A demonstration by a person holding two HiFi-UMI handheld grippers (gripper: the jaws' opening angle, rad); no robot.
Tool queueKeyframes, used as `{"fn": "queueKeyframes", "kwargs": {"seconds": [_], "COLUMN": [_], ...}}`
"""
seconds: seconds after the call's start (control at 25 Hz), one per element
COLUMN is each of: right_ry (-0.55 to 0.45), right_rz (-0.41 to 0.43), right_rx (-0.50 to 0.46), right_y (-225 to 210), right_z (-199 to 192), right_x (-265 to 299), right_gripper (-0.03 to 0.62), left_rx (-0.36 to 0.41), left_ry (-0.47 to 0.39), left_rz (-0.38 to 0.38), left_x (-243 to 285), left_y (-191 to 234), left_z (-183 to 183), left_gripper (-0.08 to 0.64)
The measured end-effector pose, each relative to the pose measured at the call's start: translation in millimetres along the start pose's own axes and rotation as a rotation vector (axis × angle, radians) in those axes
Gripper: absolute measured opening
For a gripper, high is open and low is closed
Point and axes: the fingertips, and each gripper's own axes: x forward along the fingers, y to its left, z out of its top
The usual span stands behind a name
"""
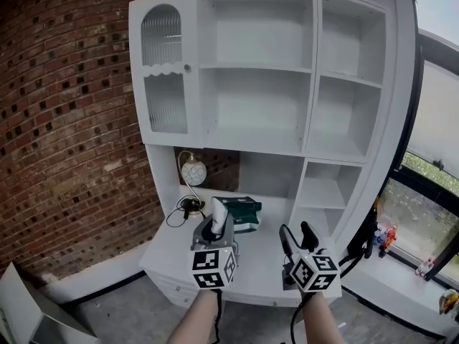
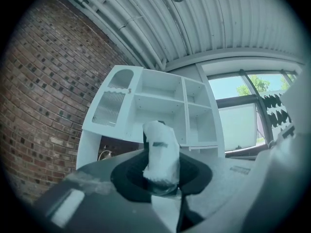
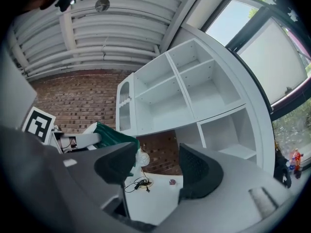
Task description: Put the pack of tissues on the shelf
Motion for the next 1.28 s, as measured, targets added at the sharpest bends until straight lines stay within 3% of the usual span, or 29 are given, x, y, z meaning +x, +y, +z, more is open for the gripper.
{"fn": "queueKeyframes", "kwargs": {"seconds": [0.48, 0.92, 1.28], "right_ry": [0.038, -0.02, -0.047], "right_rz": [0.001, -0.074, -0.109], "right_rx": [0.039, 0.046, 0.034], "right_y": [-13.3, -11.8, 2.3], "right_z": [-30.7, -21.6, -16.3], "right_x": [53.1, 112.6, 150.1], "right_gripper": [0.272, 0.272, 0.272], "left_rx": [-0.031, -0.057, -0.175], "left_ry": [0.033, 0.024, 0.018], "left_rz": [-0.012, -0.121, -0.237], "left_x": [48.3, 110.9, 140.9], "left_y": [23.7, 55.6, 67.9], "left_z": [-26.5, -18.2, -13.2], "left_gripper": [0.103, 0.103, 0.103]}}
